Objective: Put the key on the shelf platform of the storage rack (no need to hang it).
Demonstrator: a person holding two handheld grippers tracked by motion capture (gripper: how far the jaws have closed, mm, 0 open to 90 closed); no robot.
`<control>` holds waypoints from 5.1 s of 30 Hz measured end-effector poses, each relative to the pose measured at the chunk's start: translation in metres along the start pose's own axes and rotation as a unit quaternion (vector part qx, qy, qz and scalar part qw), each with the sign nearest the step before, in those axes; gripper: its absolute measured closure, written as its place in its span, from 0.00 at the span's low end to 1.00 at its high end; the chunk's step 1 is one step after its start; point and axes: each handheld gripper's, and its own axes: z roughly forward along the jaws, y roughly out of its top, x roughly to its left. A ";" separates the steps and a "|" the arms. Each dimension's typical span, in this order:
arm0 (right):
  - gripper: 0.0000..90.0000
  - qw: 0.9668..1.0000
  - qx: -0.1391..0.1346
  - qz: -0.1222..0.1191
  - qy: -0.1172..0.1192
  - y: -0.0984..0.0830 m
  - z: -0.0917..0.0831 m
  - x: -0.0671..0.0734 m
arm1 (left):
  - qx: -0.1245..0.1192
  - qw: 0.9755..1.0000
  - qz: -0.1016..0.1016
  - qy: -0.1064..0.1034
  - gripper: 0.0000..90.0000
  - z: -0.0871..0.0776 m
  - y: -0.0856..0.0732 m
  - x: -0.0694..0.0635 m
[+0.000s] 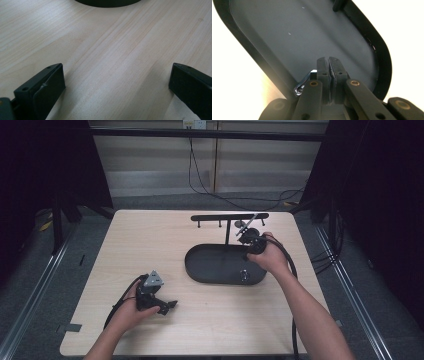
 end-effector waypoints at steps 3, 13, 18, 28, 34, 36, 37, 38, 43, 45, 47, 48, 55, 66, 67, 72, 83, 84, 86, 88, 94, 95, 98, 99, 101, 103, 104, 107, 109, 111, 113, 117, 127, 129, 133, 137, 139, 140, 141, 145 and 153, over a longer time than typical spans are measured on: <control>0.97 1.000 0.000 -0.001 0.001 -0.001 0.001 0.001 | 0.000 1.000 0.001 0.001 0.00 0.000 0.000 0.000; 0.87 1.000 0.002 0.010 0.011 -0.009 0.002 0.000 | 0.000 1.000 0.001 0.001 0.00 0.000 0.000 0.000; 0.76 1.000 0.003 0.012 0.015 -0.012 0.000 0.001 | 0.000 1.000 0.001 0.001 0.00 0.000 0.000 0.000; 0.58 1.000 -0.001 0.016 0.027 -0.017 -0.004 0.007 | 0.003 1.000 0.005 -0.001 0.00 -0.001 0.000 0.001; 0.46 0.999 -0.003 0.022 0.039 -0.022 -0.005 0.010 | 0.003 1.000 0.005 -0.001 0.00 -0.001 0.000 0.001; 0.43 0.999 0.000 0.021 0.043 -0.024 -0.004 0.012 | 0.003 1.000 0.005 0.000 0.00 -0.001 0.000 0.001; 0.42 0.999 -0.001 0.020 0.044 -0.025 -0.004 0.012 | 0.003 1.000 0.005 0.000 0.00 -0.001 0.000 0.001; 0.41 0.999 -0.002 0.020 0.045 -0.027 -0.004 0.012 | 0.003 1.000 0.005 -0.001 0.00 -0.001 0.000 0.001; 0.37 0.999 -0.006 0.022 0.045 -0.034 -0.008 0.013 | 0.003 1.000 0.004 0.001 0.00 -0.001 0.000 0.000; 0.35 0.999 -0.013 0.022 0.044 -0.040 -0.010 0.012 | 0.003 1.000 0.005 -0.001 0.00 -0.001 0.000 0.001; 0.35 0.999 -0.016 0.022 0.044 -0.042 -0.011 0.012 | 0.003 1.000 0.005 -0.001 0.00 -0.001 0.000 0.001; 0.33 0.999 -0.015 0.023 0.042 -0.044 -0.011 0.012 | 0.003 1.000 0.004 0.000 0.00 -0.001 0.000 0.001; 0.32 0.999 -0.017 0.023 0.041 -0.058 -0.013 0.013 | 0.003 1.000 0.005 0.000 0.00 -0.001 0.000 0.001; 0.31 0.999 -0.015 0.020 0.042 -0.074 -0.015 0.015 | 0.002 1.000 0.004 0.000 0.00 -0.001 0.000 0.001; 0.31 0.999 -0.014 0.017 0.041 -0.076 -0.015 0.015 | 0.002 1.000 0.005 0.000 0.00 -0.001 0.000 0.001; 0.31 0.999 -0.014 0.014 0.038 -0.085 -0.015 0.018 | 0.002 1.000 0.004 0.000 0.00 -0.001 0.000 0.001; 0.32 0.999 -0.016 0.006 0.043 -0.099 -0.016 0.026 | 0.003 1.000 0.005 0.000 0.00 -0.001 0.000 0.001; 0.32 0.999 -0.016 0.004 0.042 -0.099 -0.016 0.026 | 0.002 1.000 0.004 0.000 0.00 0.000 0.000 0.000; 0.32 0.999 -0.017 0.006 0.041 -0.100 -0.018 0.027 | 0.002 1.000 0.004 0.000 0.00 -0.001 0.000 0.001; 0.32 0.999 -0.020 0.006 0.043 -0.101 -0.019 0.027 | 0.002 1.000 0.004 0.000 0.00 -0.001 0.000 0.000; 0.32 0.999 -0.020 0.005 0.039 -0.108 -0.018 0.027 | 0.002 1.000 0.004 0.000 0.00 -0.001 0.000 0.000; 0.32 0.999 -0.021 0.006 0.038 -0.110 -0.018 0.027 | 0.002 1.000 0.004 0.000 0.00 -0.001 0.000 0.000; 0.32 0.999 -0.022 0.010 0.040 -0.113 -0.019 0.027 | 0.002 1.000 0.004 0.000 0.00 -0.001 0.000 0.001; 0.32 0.999 -0.022 0.012 0.040 -0.114 -0.019 0.027 | 0.002 1.000 0.005 0.000 0.00 -0.001 0.000 0.001; 0.32 0.999 -0.024 0.012 0.040 -0.116 -0.020 0.026 | 0.002 1.000 0.005 0.000 0.00 -0.001 0.000 0.001; 0.32 0.999 -0.026 0.015 0.040 -0.119 -0.021 0.026 | 0.002 1.000 0.005 0.000 0.00 -0.001 0.000 0.001; 0.32 0.999 -0.026 0.015 0.040 -0.119 -0.021 0.026 | 0.002 1.000 0.005 0.000 0.00 -0.001 0.000 0.001; 0.32 0.999 -0.029 0.013 0.040 -0.124 -0.022 0.027 | 0.002 1.000 0.005 0.000 0.00 -0.001 0.000 0.001; 0.32 0.999 -0.030 0.012 0.041 -0.125 -0.021 0.027 | 0.002 1.000 0.005 0.000 0.00 -0.001 0.000 0.001; 0.32 0.999 -0.030 0.014 0.041 -0.127 -0.021 0.027 | 0.002 1.000 0.004 0.000 0.00 -0.001 0.000 0.001; 0.32 0.999 -0.031 0.016 0.041 -0.129 -0.021 0.027 | 0.002 1.000 0.005 0.000 0.00 -0.001 0.000 0.001; 0.32 0.998 -0.033 0.016 0.043 -0.133 -0.021 0.027 | 0.002 1.000 0.005 0.000 0.00 -0.001 0.000 0.001; 0.32 0.998 -0.031 0.018 0.044 -0.141 -0.019 0.028 | 0.002 1.000 0.005 0.000 0.00 -0.001 0.000 0.001; 0.32 0.998 -0.029 0.018 0.045 -0.142 -0.019 0.028 | 0.002 1.000 0.005 0.000 0.00 -0.001 0.000 0.001; 0.32 0.998 -0.030 0.019 0.046 -0.145 -0.018 0.028 | 0.002 1.000 0.004 0.000 0.00 -0.001 0.000 0.000; 0.32 0.998 -0.031 0.023 0.046 -0.148 -0.018 0.028 | 0.002 1.000 0.005 0.000 0.00 -0.001 0.000 0.000; 0.32 0.998 -0.029 0.024 0.046 -0.152 -0.016 0.028 | 0.002 1.000 0.005 0.000 0.00 -0.001 0.000 0.000; 0.32 0.998 -0.029 0.024 0.046 -0.152 -0.016 0.028 | 0.003 1.000 0.005 0.000 0.00 -0.001 0.000 0.000; 0.32 0.998 -0.029 0.023 0.046 -0.153 -0.016 0.028 | 0.003 1.000 0.005 0.000 0.00 -0.001 0.000 0.001; 0.31 0.998 -0.029 0.029 0.047 -0.157 -0.013 0.027 | 0.002 1.000 0.005 0.000 0.00 -0.001 0.000 0.001; 0.32 0.998 -0.029 0.029 0.046 -0.162 -0.010 0.028 | 0.002 1.000 0.005 0.000 0.00 -0.001 0.000 0.001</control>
